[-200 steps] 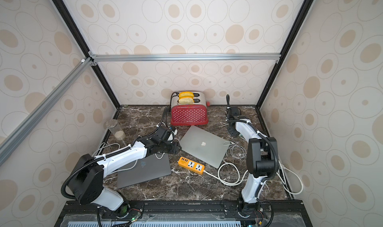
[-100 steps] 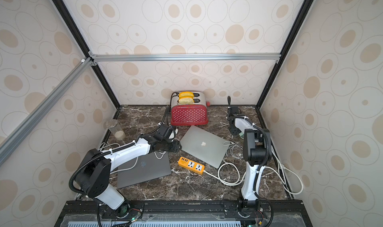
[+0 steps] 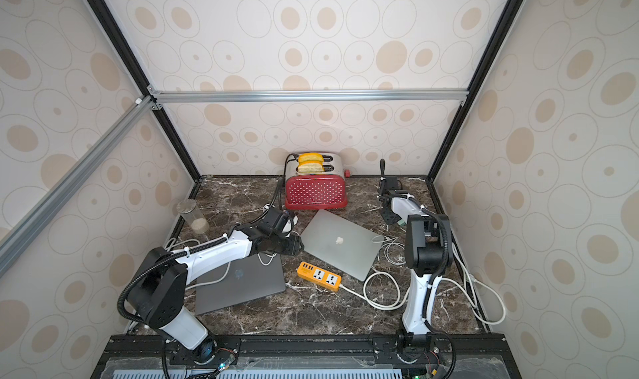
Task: Unplug the laptop charger
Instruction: Place the plug at the center of the board.
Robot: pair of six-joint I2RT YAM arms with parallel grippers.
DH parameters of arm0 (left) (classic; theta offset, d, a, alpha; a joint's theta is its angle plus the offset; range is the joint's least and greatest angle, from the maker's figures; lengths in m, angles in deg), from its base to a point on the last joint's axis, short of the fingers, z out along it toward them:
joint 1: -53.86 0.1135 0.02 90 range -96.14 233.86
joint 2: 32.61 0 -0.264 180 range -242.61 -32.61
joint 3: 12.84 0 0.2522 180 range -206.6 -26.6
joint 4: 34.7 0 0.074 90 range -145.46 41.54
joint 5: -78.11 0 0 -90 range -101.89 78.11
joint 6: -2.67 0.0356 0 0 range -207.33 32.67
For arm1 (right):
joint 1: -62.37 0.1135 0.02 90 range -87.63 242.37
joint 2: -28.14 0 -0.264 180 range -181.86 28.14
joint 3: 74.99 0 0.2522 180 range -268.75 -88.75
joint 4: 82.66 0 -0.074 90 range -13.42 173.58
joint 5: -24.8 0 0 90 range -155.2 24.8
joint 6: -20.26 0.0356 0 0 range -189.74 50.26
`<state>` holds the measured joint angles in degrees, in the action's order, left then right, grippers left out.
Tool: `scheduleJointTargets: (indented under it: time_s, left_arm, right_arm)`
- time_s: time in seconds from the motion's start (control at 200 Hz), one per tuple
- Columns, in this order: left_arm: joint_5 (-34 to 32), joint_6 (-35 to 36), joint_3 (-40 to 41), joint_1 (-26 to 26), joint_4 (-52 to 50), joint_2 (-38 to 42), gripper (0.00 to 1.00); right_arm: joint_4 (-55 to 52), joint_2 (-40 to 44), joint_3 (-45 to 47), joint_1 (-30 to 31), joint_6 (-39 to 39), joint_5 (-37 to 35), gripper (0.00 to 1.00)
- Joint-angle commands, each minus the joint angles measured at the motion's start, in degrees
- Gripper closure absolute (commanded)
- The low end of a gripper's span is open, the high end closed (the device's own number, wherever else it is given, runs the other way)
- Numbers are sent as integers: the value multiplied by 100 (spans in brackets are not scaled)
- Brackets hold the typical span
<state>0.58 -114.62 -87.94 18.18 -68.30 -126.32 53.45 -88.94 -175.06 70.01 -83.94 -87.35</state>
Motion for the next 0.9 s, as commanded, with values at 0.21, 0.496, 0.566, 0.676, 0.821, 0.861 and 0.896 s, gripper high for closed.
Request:
scheduleJointTargets:
  time_s: [0.21,0.496,0.566,0.676,0.821,0.861,0.896]
  left_arm:
    - [17,-22,-2,35,-30,97,42]
    - [20,-22,8,35,-66,306,42]
    - [-69,15,-9,35,-154,448,42]
    - [-231,144,-51,44,-410,678,42]
    - [-450,195,44,69,-674,1064,42]
    - [-501,172,97,72,-741,1179,42]
    - [-555,150,158,76,-811,1280,42]
  right_arm:
    - [13,-27,241,16,163,425,57]
    - [132,545,440,110,155,830,55]
    - [190,872,549,173,148,1226,53]
    - [255,1411,738,326,227,1860,52]
    - [378,2022,1145,611,404,2720,51]
    - [475,2181,1321,668,507,2878,51]
    - [583,2328,1494,881,577,3025,51]
